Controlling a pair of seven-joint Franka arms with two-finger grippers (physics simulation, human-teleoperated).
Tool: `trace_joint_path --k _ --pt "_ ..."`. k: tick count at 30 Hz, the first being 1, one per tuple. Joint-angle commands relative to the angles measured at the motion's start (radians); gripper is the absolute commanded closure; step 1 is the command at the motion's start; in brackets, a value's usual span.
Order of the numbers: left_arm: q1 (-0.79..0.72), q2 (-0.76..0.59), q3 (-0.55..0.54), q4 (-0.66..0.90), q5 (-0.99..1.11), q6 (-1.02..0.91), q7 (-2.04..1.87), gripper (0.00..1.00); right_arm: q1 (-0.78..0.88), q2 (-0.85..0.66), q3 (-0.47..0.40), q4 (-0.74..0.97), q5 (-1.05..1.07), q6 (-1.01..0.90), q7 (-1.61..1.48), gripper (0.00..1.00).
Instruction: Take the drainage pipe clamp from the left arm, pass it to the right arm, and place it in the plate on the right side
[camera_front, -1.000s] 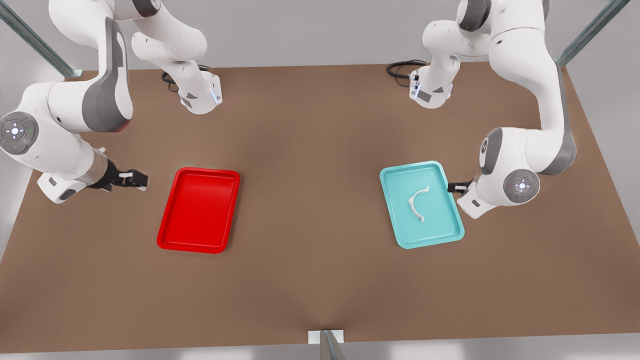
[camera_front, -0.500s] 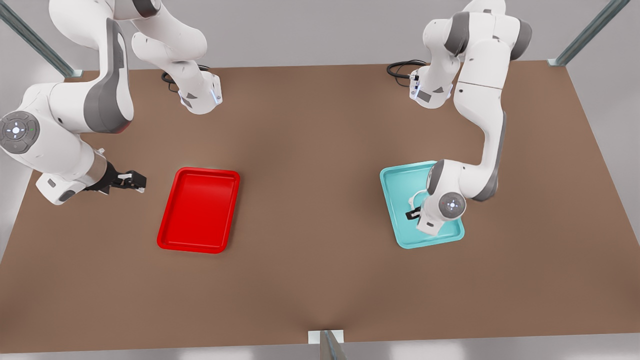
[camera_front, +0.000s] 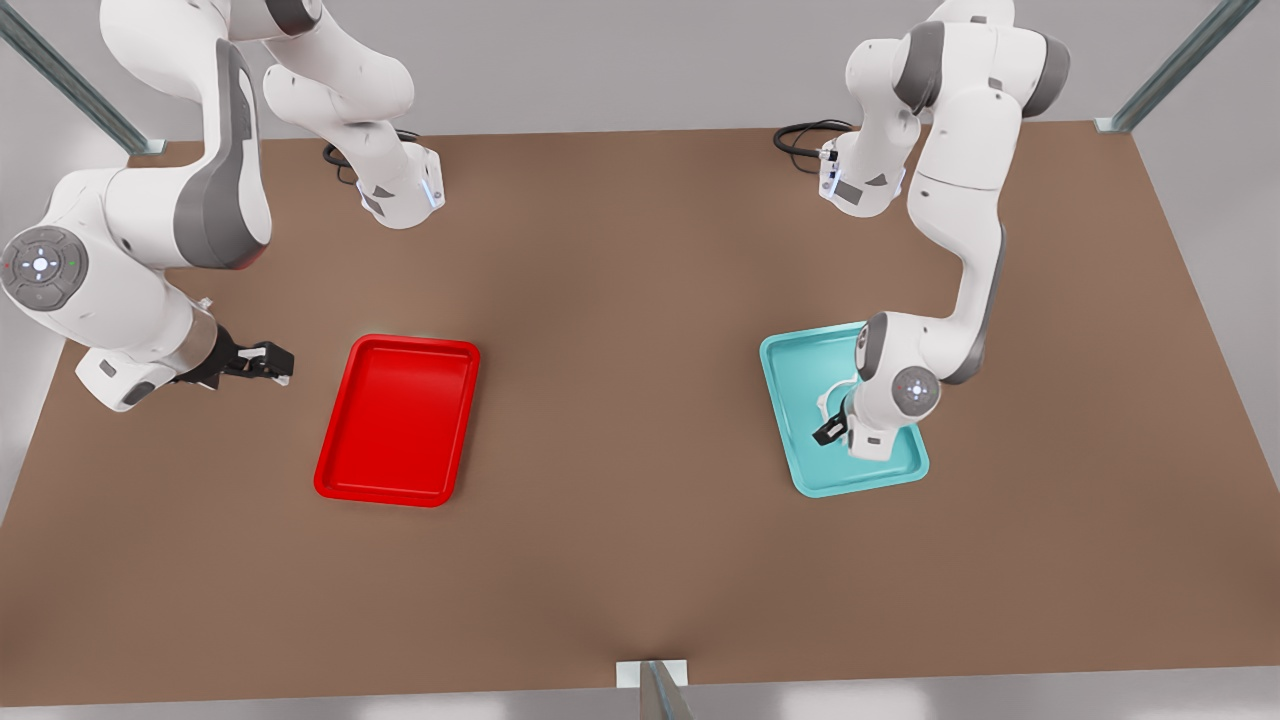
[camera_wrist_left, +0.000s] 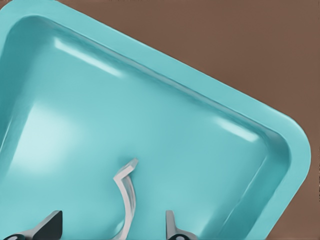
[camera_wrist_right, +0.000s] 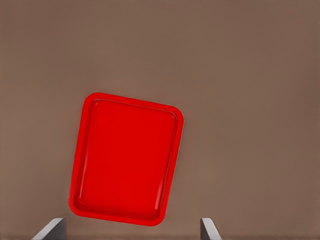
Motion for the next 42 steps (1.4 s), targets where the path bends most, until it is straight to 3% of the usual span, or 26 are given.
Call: trace_joint_path --k 1,6,7,8,16,20,32,35,42 --pt "-0.002 0.0 0.0 -0.006 0.017 0.038 0.153 0.0 0.0 -0.001 0.001 0.001 -0.002 0.0 -0.01 0.0" --pt "0.005 0.02 0.0 -0.012 -0.003 0.067 0.104 0.0 0.0 -0.001 -0.001 0.001 -0.002 0.0 -0.01 0.0" --pt "0.005 0.027 0.0 -0.012 -0.001 0.069 0.1 0.07 0.0 -0.001 -0.001 0.001 -0.002 0.0 -0.01 0.0" --pt "0.005 0.027 0.0 -0.011 -0.003 0.069 0.098 0.3 0.0 -0.001 -0.001 0.001 -0.002 0.0 -0.01 0.0" --pt "0.004 0.027 0.0 -0.02 -0.004 0.055 0.034 0.35 0.0 0.001 -0.001 0.001 -0.002 0.0 -0.01 0.0" --pt "0.004 0.026 0.0 -0.018 -0.058 0.058 0.011 0.57 0.0 0.001 -0.001 -0.001 -0.002 -0.002 -0.01 0.0" --pt "0.004 0.035 0.0 -0.017 -0.061 0.063 0.012 0.58 0.0 0.004 -0.001 -0.001 -0.003 -0.004 -0.008 0.0" --pt "0.004 0.034 0.0 -0.017 -0.063 0.061 0.009 0.77 0.0 0.004 -0.001 -0.003 -0.003 -0.004 -0.008 0.0" --pt "0.004 0.018 0.0 -0.014 -0.061 0.05 0.014 0.79 0.0 0.005 0.001 -0.001 -0.003 -0.004 -0.008 0.0"
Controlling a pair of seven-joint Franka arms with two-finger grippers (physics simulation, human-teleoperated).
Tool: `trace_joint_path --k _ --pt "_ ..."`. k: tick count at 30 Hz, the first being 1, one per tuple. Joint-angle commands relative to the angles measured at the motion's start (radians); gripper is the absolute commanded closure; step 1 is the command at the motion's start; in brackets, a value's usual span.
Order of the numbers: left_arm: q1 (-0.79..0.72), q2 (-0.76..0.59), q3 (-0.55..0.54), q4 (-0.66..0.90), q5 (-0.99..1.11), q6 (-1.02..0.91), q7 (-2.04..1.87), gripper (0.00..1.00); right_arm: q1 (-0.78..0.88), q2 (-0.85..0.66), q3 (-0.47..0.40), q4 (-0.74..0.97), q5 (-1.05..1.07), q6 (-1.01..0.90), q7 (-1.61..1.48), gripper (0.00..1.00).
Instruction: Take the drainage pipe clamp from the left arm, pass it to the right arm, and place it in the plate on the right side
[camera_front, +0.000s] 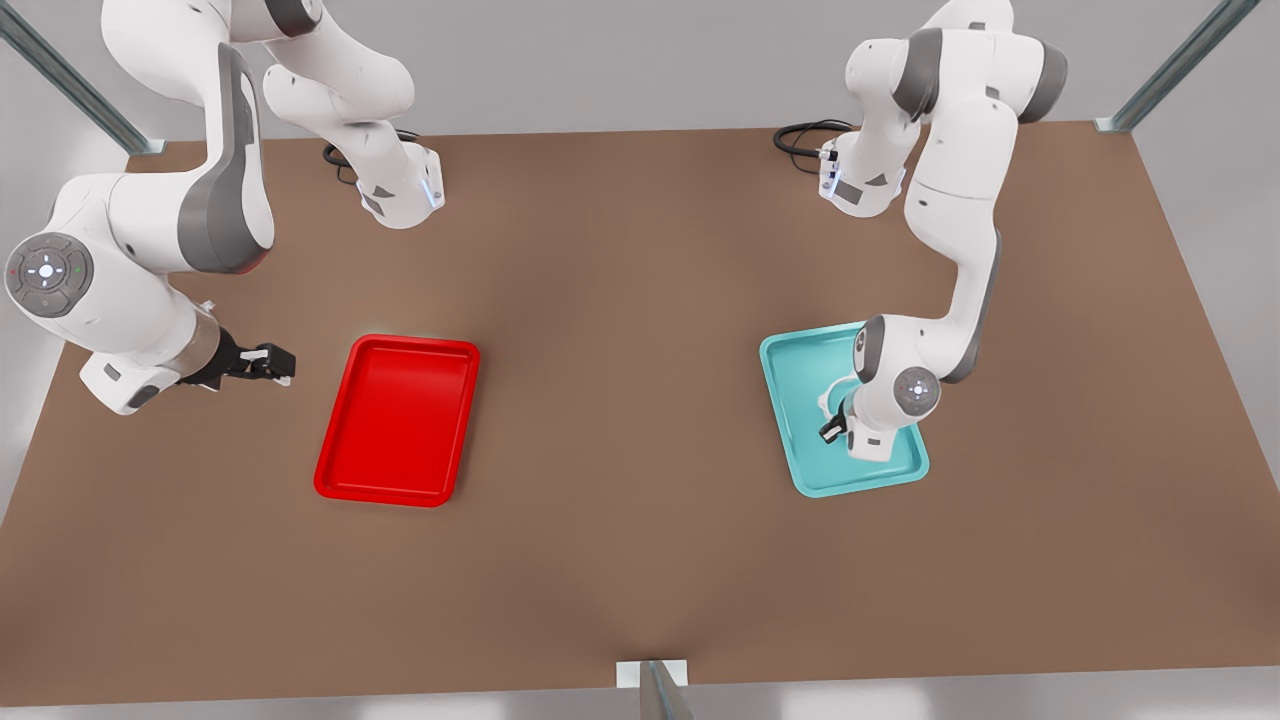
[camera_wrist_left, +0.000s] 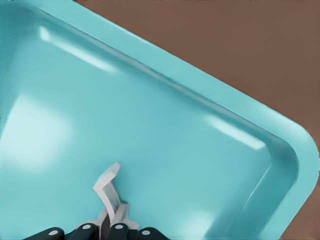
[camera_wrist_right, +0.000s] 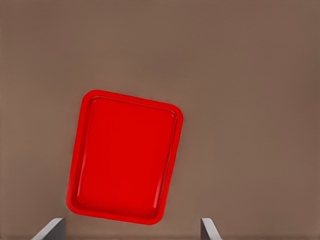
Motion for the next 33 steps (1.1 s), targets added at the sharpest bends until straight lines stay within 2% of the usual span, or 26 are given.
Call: trace_joint_path --k 1,7,9,10,11,14,17,21,24,27,33 --pt "0.0 -0.003 0.0 0.002 -0.004 -0.011 0.004 0.79 0.0 -0.001 0.0 0.001 0.001 0.0 0.0 0.0" --pt "-0.006 -0.051 0.0 0.008 -0.034 -0.069 0.004 0.79 0.011 0.027 0.002 0.034 0.007 0.009 0.018 0.0" --pt "-0.006 -0.026 -0.002 0.127 -0.024 -0.228 -0.024 0.79 0.138 0.138 0.002 0.175 0.011 0.026 0.018 0.0" --pt "-0.012 -0.026 -0.002 0.2 -0.023 -0.327 -0.075 0.79 0.239 0.175 -0.001 0.185 -0.021 0.093 0.009 0.0" --pt "-0.035 -0.026 -0.002 0.261 -0.021 -0.403 -0.13 0.79 0.275 0.215 0.002 0.186 -0.052 0.107 0.015 0.0" --pt "-0.113 0.019 -0.003 0.448 -0.015 -0.589 -0.326 0.79 0.37 0.33 0.012 0.154 0.005 0.384 0.003 0.0" --pt "-0.166 0.038 -0.003 0.526 0.003 -0.612 -0.584 0.79 0.413 0.3 0.061 0.105 0.085 0.388 0.021 0.0" --pt "-0.17 0.095 -0.046 0.637 -0.018 -0.595 -1.016 0.79 0.472 0.214 0.063 -0.015 0.113 0.395 0.122 0.0" --pt "-0.175 0.107 -0.074 0.648 -0.026 -0.496 -1.276 0.79 0.5 0.198 0.065 -0.078 0.114 0.437 0.13 0.0" --pt "-0.187 0.167 -0.126 0.721 -0.021 -0.466 -1.371 0.79 0.532 0.214 0.063 -0.087 0.206 0.466 0.132 0.0" --pt "-0.337 0.29 -0.126 0.931 -0.015 -0.473 -1.26 0.79 0.586 0.275 0.063 -0.078 0.266 0.555 0.132 0.0"
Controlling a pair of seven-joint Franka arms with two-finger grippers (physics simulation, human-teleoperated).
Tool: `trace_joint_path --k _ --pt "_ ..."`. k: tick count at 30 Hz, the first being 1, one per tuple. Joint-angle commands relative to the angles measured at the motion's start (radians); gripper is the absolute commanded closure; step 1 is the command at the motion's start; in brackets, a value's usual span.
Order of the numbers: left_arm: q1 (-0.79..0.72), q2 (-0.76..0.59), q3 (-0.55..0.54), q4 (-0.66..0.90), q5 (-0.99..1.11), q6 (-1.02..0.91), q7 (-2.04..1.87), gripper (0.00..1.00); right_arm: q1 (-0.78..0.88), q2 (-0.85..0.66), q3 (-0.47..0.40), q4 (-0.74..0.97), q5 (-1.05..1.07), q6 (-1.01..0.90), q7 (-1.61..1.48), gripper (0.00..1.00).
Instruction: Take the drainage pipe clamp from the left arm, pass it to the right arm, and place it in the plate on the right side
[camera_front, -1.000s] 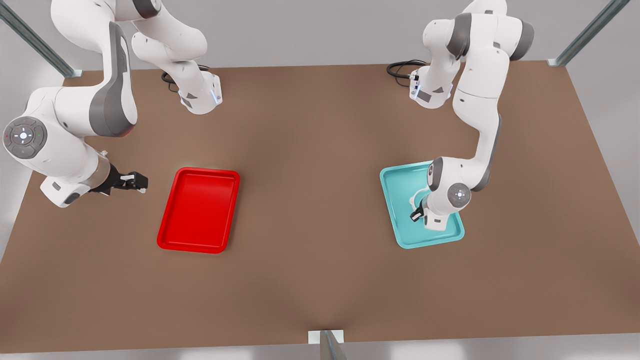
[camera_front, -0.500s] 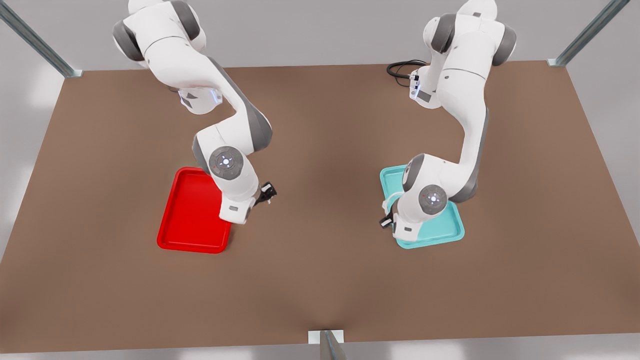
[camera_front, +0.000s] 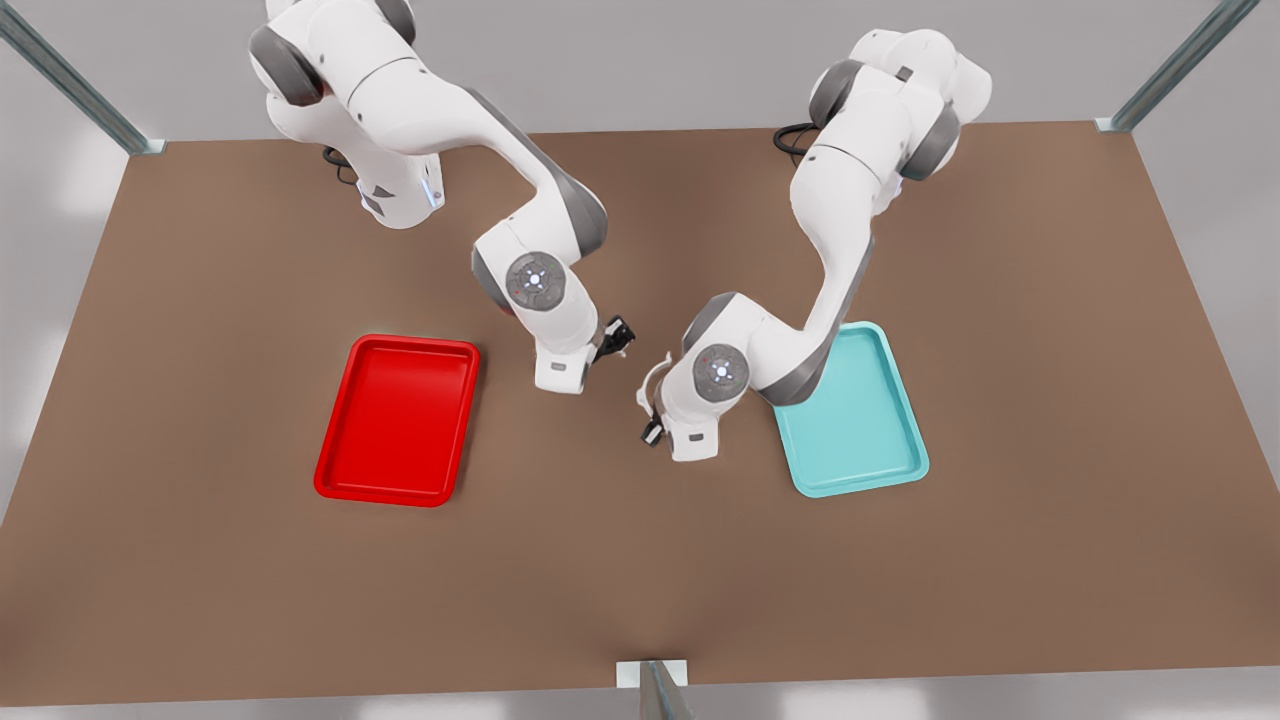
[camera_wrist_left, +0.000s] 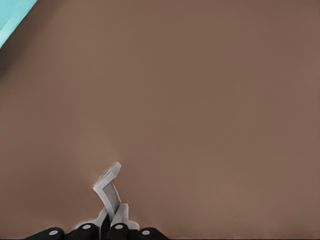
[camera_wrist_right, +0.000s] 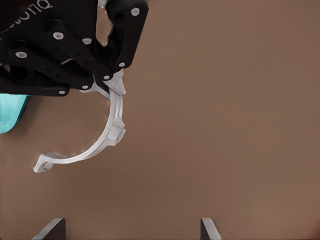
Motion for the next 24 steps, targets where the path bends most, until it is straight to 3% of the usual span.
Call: trace_joint_path --k 1,7,17,24 --pt "-0.017 0.015 0.0 0.029 0.0 0.009 -0.448 0.79 0.007 0.01 0.0 0.002 0.037 0.075 0.052 0.0" --pt "-0.031 0.02 0.003 0.036 0.0 0.014 -0.448 0.79 -0.055 -0.128 -0.012 -0.157 0.026 0.062 0.05 0.0" --pt "-0.035 0.035 0.003 0.049 -0.002 0.018 -0.422 0.79 -0.01 -0.11 0.0 -0.249 0.046 0.292 0.053 0.0" --pt "-0.038 0.035 0.003 0.048 -0.005 0.023 -0.418 0.79 0.031 -0.067 -0.001 -0.254 0.08 0.321 0.122 0.0"
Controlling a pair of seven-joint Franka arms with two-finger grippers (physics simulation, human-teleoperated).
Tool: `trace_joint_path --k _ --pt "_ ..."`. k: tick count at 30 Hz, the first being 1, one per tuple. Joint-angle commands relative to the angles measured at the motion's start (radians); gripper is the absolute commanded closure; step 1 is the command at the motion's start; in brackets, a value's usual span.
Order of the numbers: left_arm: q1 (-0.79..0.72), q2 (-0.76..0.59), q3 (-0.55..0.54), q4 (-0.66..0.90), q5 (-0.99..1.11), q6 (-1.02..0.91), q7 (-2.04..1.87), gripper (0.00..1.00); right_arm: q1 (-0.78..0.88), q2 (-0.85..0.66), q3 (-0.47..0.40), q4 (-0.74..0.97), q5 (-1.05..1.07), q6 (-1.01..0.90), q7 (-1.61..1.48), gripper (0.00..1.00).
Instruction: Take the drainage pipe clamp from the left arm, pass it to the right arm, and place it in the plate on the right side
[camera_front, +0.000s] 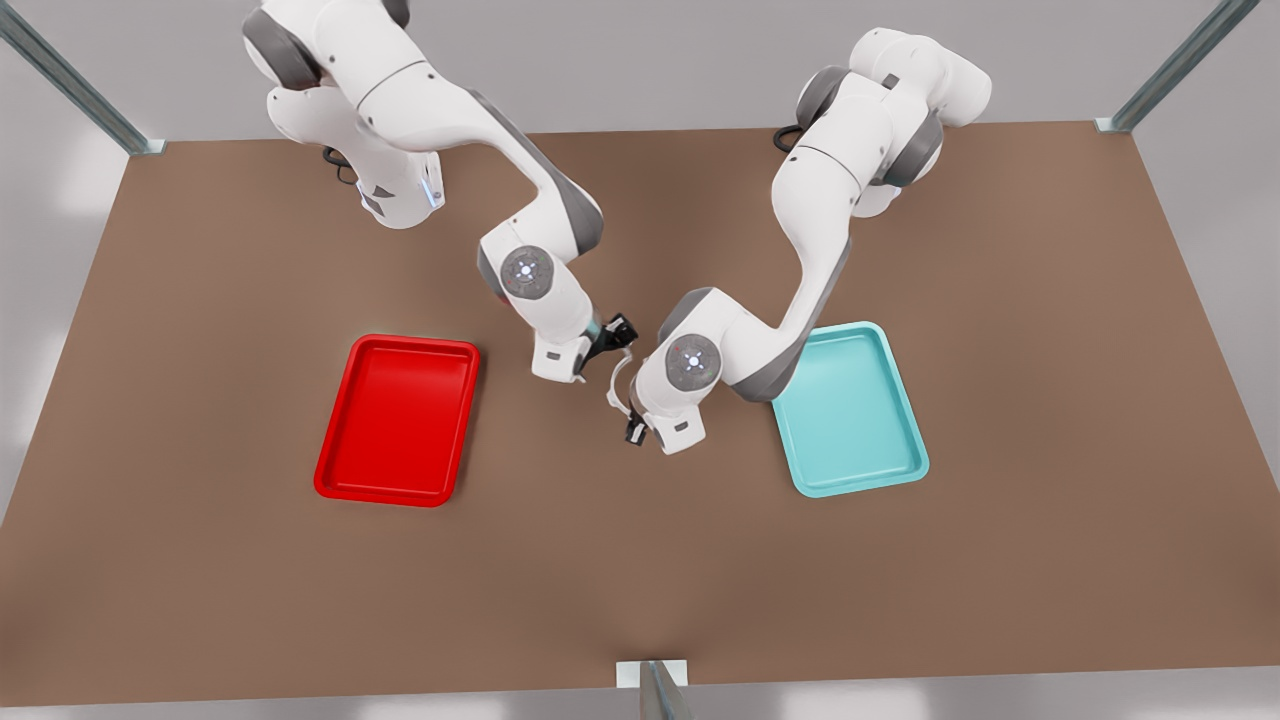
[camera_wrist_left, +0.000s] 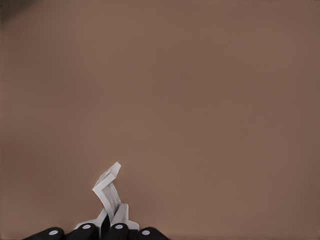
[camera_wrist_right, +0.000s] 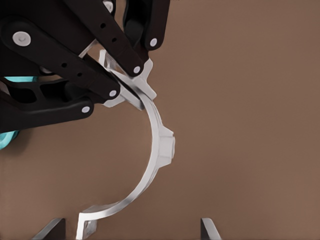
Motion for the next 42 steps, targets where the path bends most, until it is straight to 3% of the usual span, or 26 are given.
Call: trace_joint_path --k 1,22,23,25,26,27,28,29,39,42 --pt "-0.002 0.0 0.0 0.001 0.0 0.007 -0.102 0.79 0.01 0.003 0.002 -0.002 0.02 0.047 0.083 0.0" --pt "-0.007 -0.002 0.0 0.002 -0.003 0.01 -0.123 0.79 0.036 0.107 0.0 -0.015 0.031 0.157 0.082 0.0" --pt "-0.005 -0.003 0.0 0.002 -0.003 0.005 -0.123 0.79 0.036 0.106 0.0 -0.015 0.03 0.159 0.082 0.1" --pt "-0.005 -0.003 0.0 0.002 -0.003 0.007 -0.123 0.79 0.036 0.107 0.0 -0.013 0.03 0.159 0.074 0.47" --pt "-0.005 -0.003 0.0 0.002 -0.003 0.007 -0.125 0.79 0.036 0.107 0.0 -0.012 0.03 0.159 0.072 0.59" --pt "-0.005 -0.003 -0.002 0.002 -0.003 0.008 -0.125 0.79 0.036 0.107 0.0 -0.01 0.03 0.159 0.069 0.66" --pt "-0.005 -0.002 0.0 0.002 -0.003 0.01 -0.118 0.05 0.036 0.109 0.0 -0.002 0.03 0.159 0.068 0.79" --pt "-0.005 -0.002 0.0 0.002 -0.003 0.01 -0.123 0.0 0.036 0.118 0.0 0.008 0.03 0.156 0.068 0.79" --pt "0.008 -0.008 0.0 0.002 -0.003 -0.024 -0.117 0.0 0.026 0.133 0.0 0.048 0.028 0.141 0.082 0.79" --pt "0.018 -0.008 0.0 0.001 -0.003 -0.039 -0.117 0.0 0.025 0.225 -0.002 0.128 0.026 0.136 0.082 0.79"
